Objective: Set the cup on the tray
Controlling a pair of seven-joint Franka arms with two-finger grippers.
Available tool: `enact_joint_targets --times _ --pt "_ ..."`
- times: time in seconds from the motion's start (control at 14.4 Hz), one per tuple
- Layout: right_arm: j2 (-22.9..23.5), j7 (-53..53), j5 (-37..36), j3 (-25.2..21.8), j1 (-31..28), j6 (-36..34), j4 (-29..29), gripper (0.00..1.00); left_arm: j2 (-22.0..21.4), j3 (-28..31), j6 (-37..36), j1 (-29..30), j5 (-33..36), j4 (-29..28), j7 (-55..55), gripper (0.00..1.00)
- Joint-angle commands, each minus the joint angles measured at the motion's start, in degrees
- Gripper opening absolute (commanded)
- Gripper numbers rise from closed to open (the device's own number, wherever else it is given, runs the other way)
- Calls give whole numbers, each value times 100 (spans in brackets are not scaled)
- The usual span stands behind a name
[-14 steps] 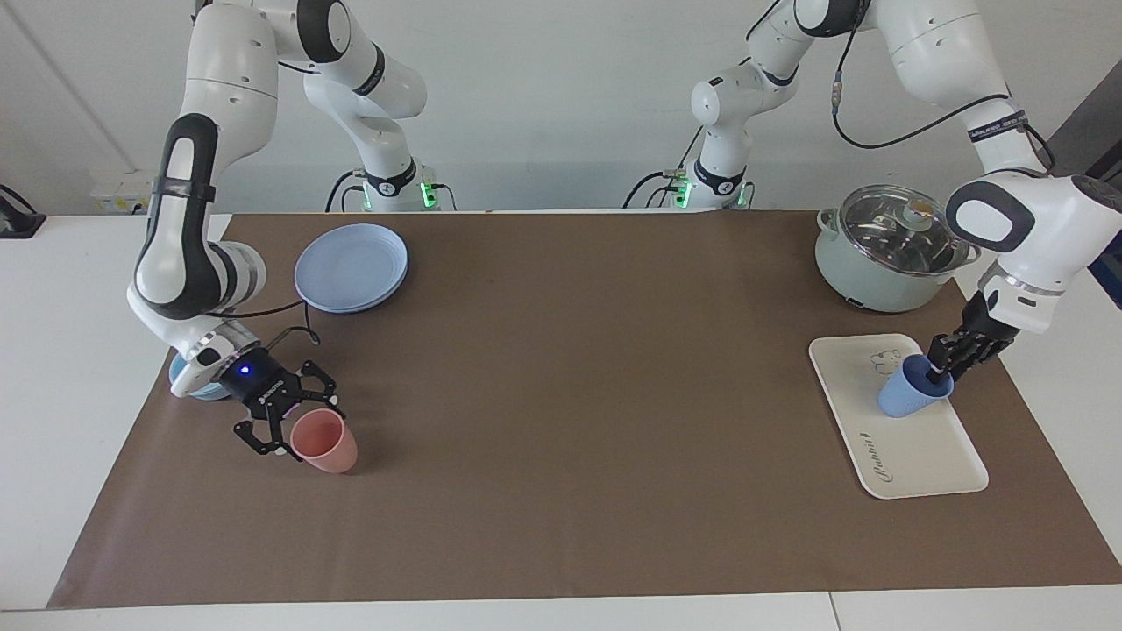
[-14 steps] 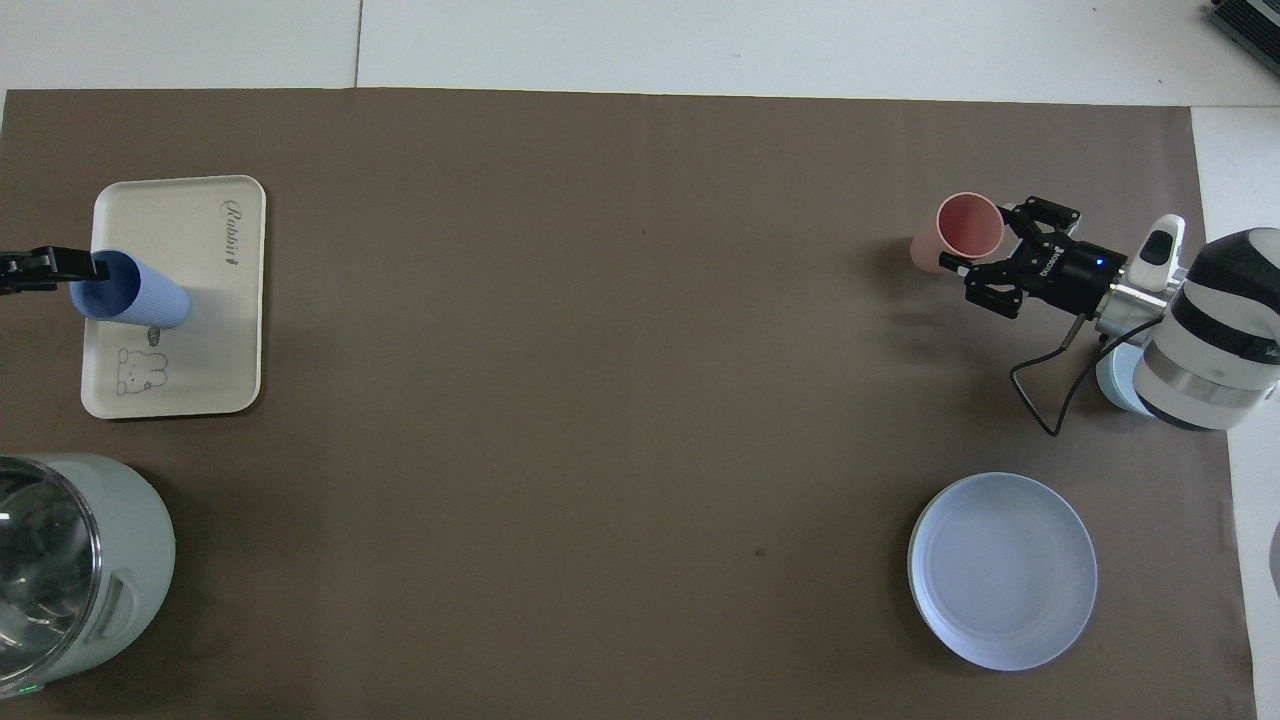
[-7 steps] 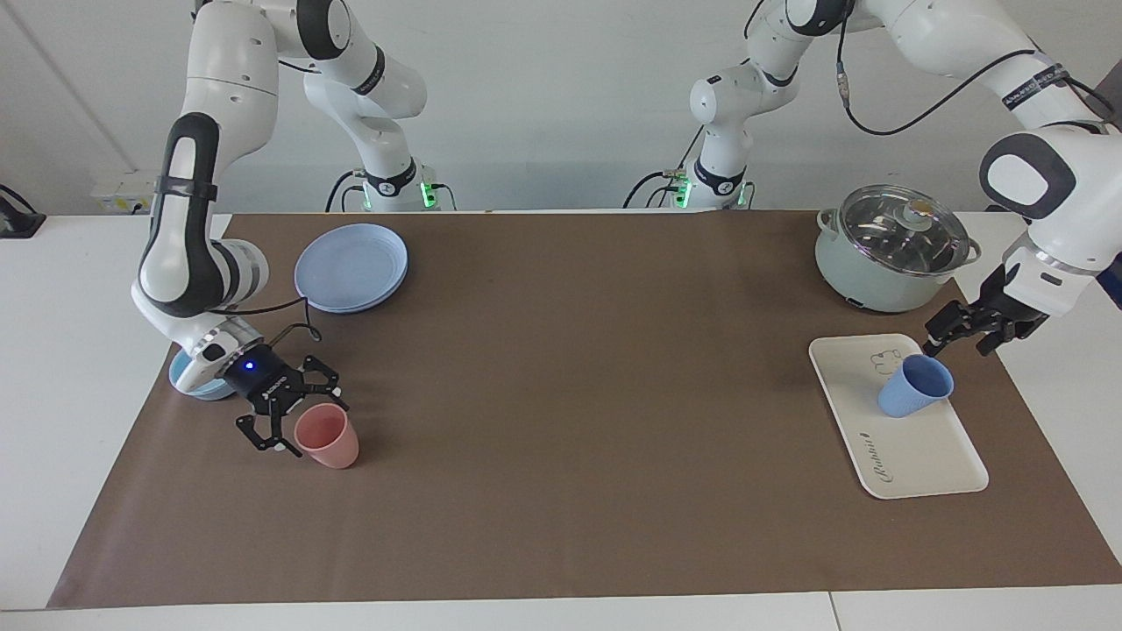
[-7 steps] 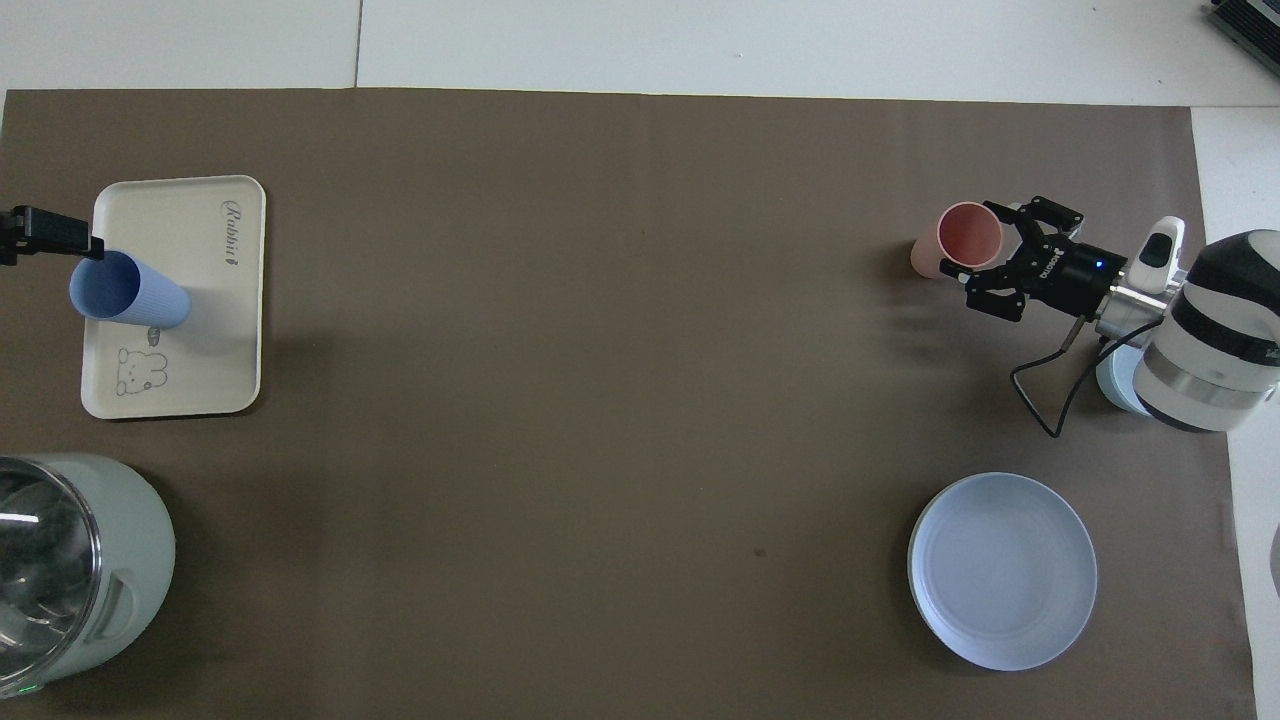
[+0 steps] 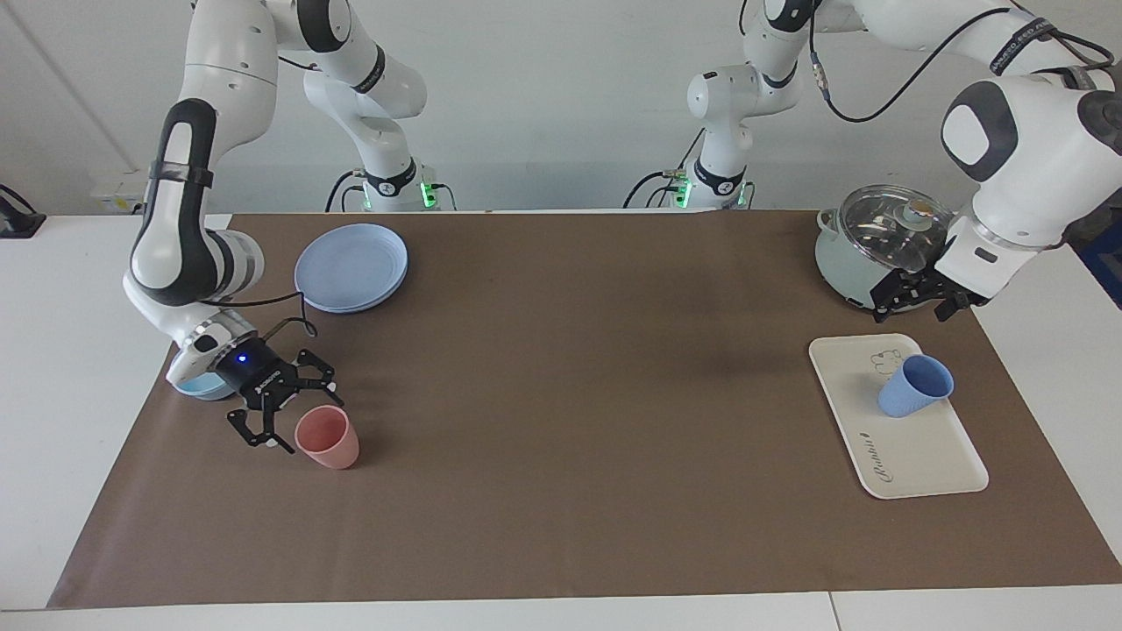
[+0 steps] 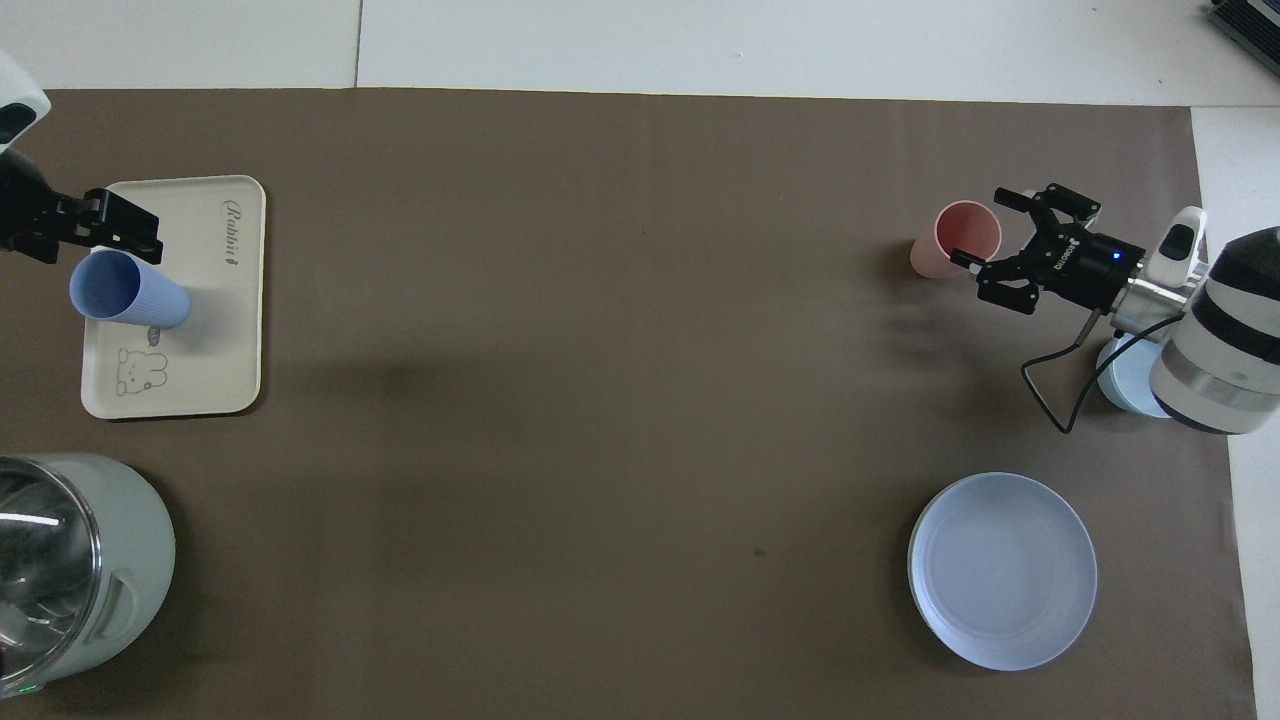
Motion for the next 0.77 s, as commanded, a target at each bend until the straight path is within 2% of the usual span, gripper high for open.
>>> enact_joint_targets --times 0.0,0.14,0.28,0.49,0.7 --pt "-409 400 79 29 -59 -53 -215 100 -549 20 -307 -348 171 -208 -391 99" --pt "-576 769 -26 29 -41 -27 -215 100 -954 20 -395 -559 136 -524 -549 99" --pt "-770 1488 -455 20 12 26 -189 100 -1209 2 -492 -752 110 -797 -690 99" --pt "-1094 2771 -1885 12 56 113 -31 100 -1561 -7 -326 -824 101 -1315 -796 99" --pt "-1542 4106 -3300 12 327 306 -22 100 -1659 -7 -88 -666 -48 -1545 -709 100"
